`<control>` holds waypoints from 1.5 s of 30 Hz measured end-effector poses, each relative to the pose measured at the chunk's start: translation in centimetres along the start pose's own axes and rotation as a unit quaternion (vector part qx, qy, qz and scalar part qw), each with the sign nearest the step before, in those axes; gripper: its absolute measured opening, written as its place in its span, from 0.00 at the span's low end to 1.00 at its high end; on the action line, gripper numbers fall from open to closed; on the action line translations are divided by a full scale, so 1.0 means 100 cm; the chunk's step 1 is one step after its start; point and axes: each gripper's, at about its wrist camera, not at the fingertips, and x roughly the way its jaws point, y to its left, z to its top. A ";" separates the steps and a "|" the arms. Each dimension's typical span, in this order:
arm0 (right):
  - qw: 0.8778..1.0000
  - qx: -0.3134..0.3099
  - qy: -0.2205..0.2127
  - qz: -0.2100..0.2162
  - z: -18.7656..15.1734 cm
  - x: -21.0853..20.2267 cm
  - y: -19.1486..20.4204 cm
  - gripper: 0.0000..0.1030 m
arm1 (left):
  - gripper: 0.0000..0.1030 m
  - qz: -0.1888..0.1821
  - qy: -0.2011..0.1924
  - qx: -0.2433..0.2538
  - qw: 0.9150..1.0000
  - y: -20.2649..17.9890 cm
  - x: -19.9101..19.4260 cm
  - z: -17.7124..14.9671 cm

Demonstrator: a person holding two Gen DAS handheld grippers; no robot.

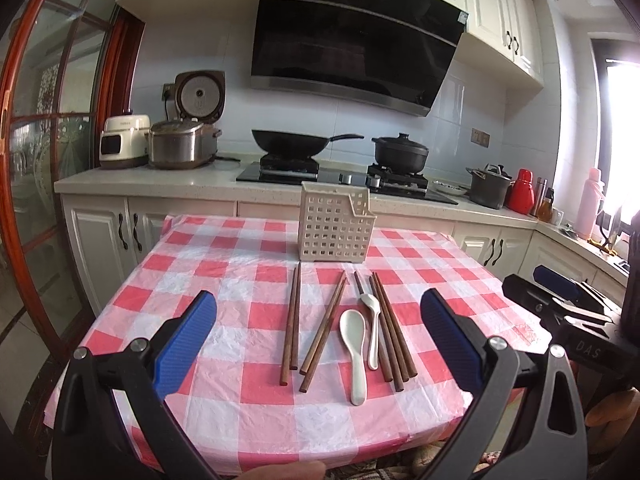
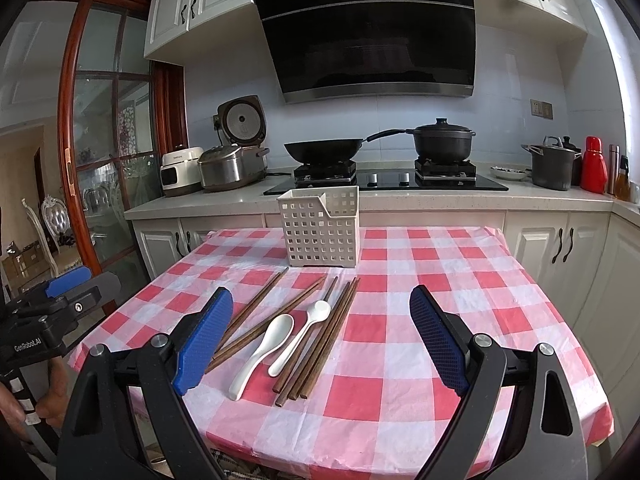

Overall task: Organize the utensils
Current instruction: 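Lower the right tool onto a brown chopstick and close it while the left tool grasps another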

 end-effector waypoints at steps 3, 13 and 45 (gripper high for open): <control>1.000 0.004 0.021 0.000 -0.002 0.013 -0.006 0.82 | 0.95 0.016 0.019 -0.009 1.000 0.008 0.015 -0.003; 0.991 0.045 0.125 -0.022 -0.008 0.087 -0.033 0.82 | 0.95 0.032 0.110 -0.032 0.993 0.042 0.086 -0.011; 0.953 0.080 0.286 -0.053 -0.008 0.263 -0.048 0.26 | 0.74 0.057 0.290 0.003 0.955 0.085 0.297 0.010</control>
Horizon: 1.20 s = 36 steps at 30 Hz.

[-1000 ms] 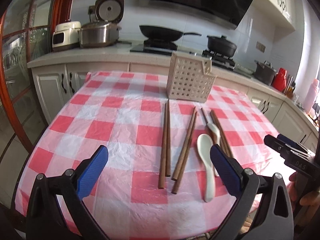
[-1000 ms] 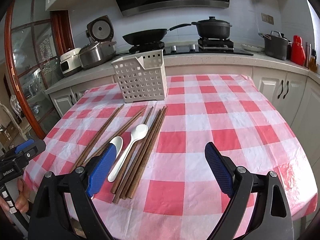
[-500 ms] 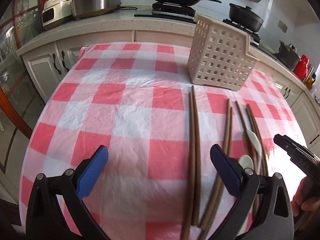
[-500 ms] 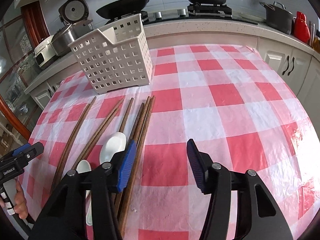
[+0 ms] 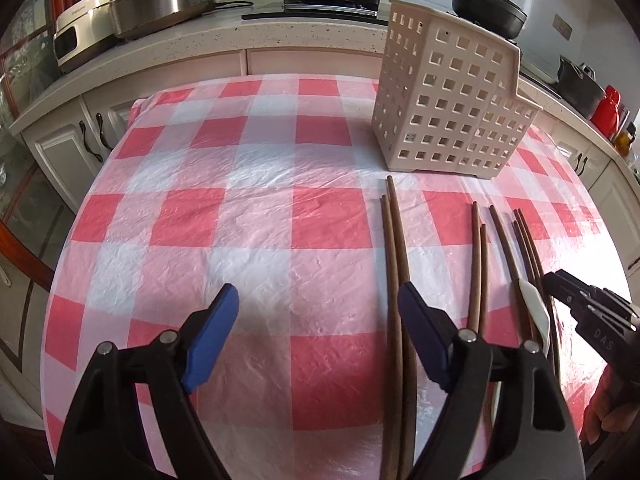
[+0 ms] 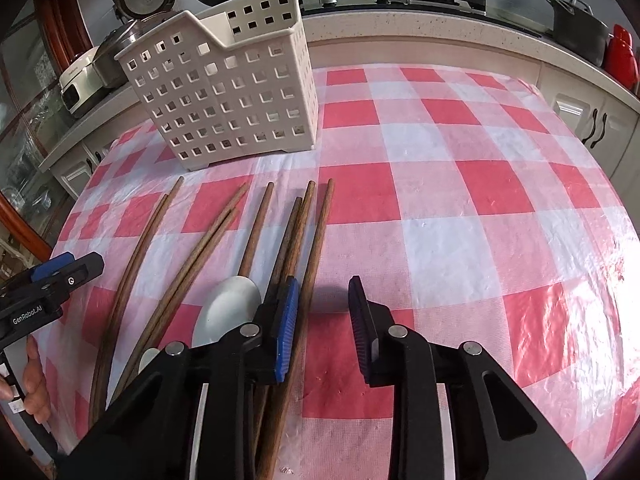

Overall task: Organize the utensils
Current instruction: 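Lower the right tool onto a brown chopstick and close it while the left tool grasps another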

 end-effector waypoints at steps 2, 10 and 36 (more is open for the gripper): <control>1.000 -0.009 0.000 -0.008 0.002 0.002 0.002 0.26 | 0.70 -0.002 0.004 0.003 1.000 -0.002 0.003 0.000; 0.998 -0.047 -0.002 -0.039 0.007 0.009 0.012 0.26 | 0.61 -0.009 0.017 0.005 1.000 -0.007 0.016 0.004; 0.998 -0.053 -0.004 -0.019 0.006 0.008 0.008 0.26 | 0.40 0.010 0.032 0.049 0.998 -0.040 0.035 0.016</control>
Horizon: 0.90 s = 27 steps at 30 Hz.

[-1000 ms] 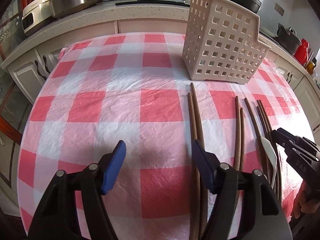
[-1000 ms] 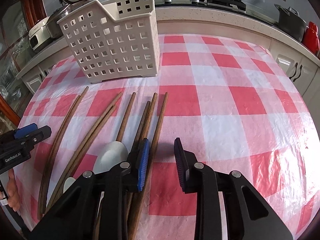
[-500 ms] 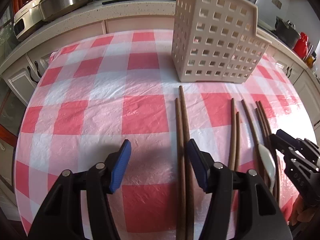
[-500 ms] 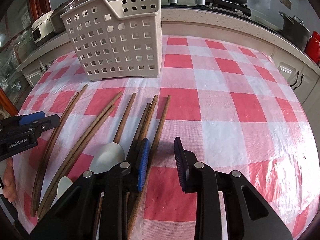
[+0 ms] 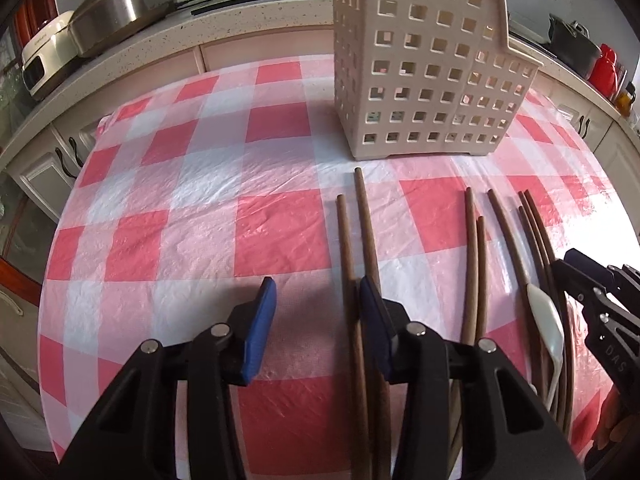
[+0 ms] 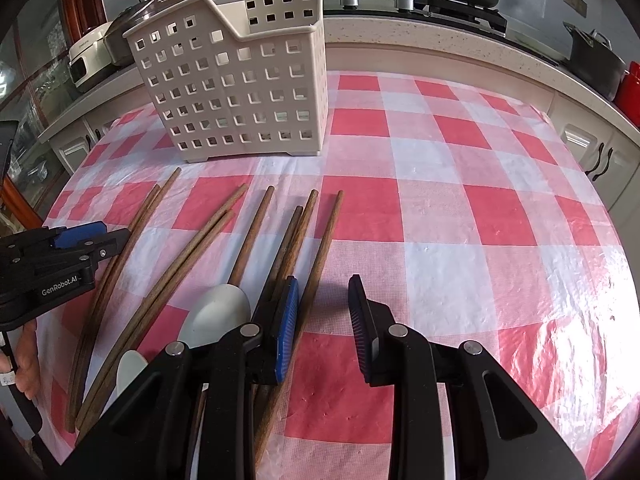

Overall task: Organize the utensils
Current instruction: 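Lower the right tool onto a brown chopstick and close it while the left tool grasps another, then lift both held chopsticks upright and carry them over the white basket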

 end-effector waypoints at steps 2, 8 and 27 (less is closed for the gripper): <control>1.000 -0.003 -0.001 -0.004 0.001 0.001 0.001 0.26 | 0.40 -0.001 0.002 -0.001 1.000 -0.001 0.001 0.002; 1.000 -0.005 -0.006 -0.003 0.001 0.001 -0.005 0.09 | 0.07 -0.008 -0.006 0.027 1.000 -0.013 -0.002 0.000; 0.990 0.076 -0.095 0.070 0.006 -0.062 -0.041 0.06 | 0.06 -0.054 -0.109 -0.011 0.992 0.001 -0.076 -0.011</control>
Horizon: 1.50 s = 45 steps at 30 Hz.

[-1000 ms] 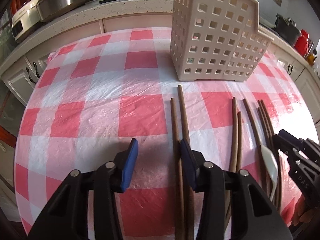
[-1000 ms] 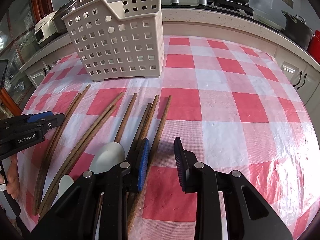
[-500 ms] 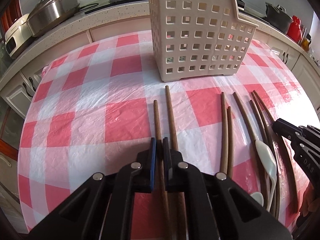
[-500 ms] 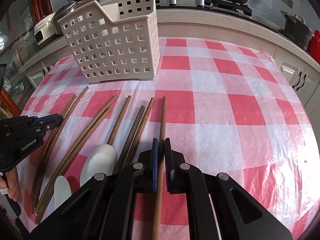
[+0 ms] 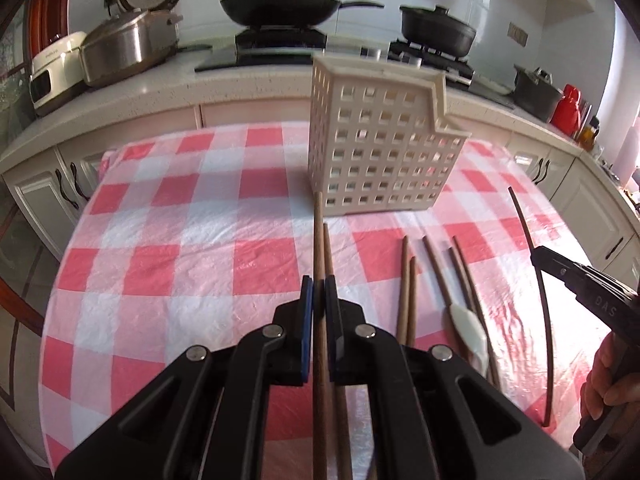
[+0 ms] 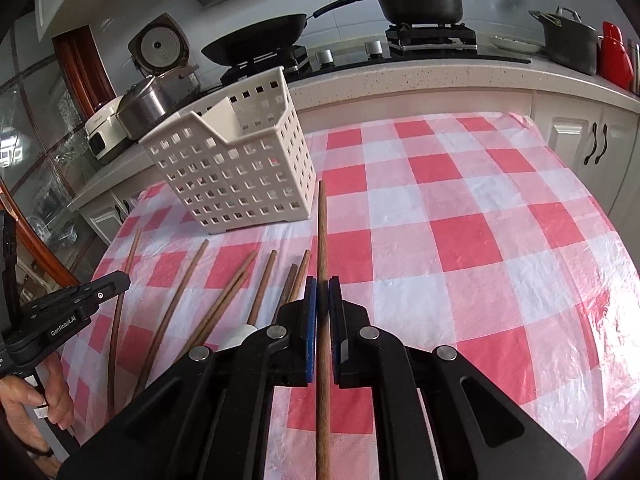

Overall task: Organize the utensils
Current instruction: 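Lift both held chopsticks upright and carry them over the white basket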

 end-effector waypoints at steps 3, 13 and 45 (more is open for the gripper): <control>1.000 -0.016 -0.025 -0.004 0.004 -0.019 0.007 0.06 | 0.06 0.000 -0.023 0.005 1.000 0.000 -0.021 0.001; 0.993 -0.068 -0.091 -0.007 -0.005 -0.072 0.027 0.06 | 0.06 -0.005 -0.120 0.010 0.993 -0.001 -0.095 -0.020; 0.978 -0.122 -0.169 -0.010 0.002 -0.119 0.050 0.06 | 0.06 0.027 -0.253 0.019 0.967 -0.013 -0.162 -0.013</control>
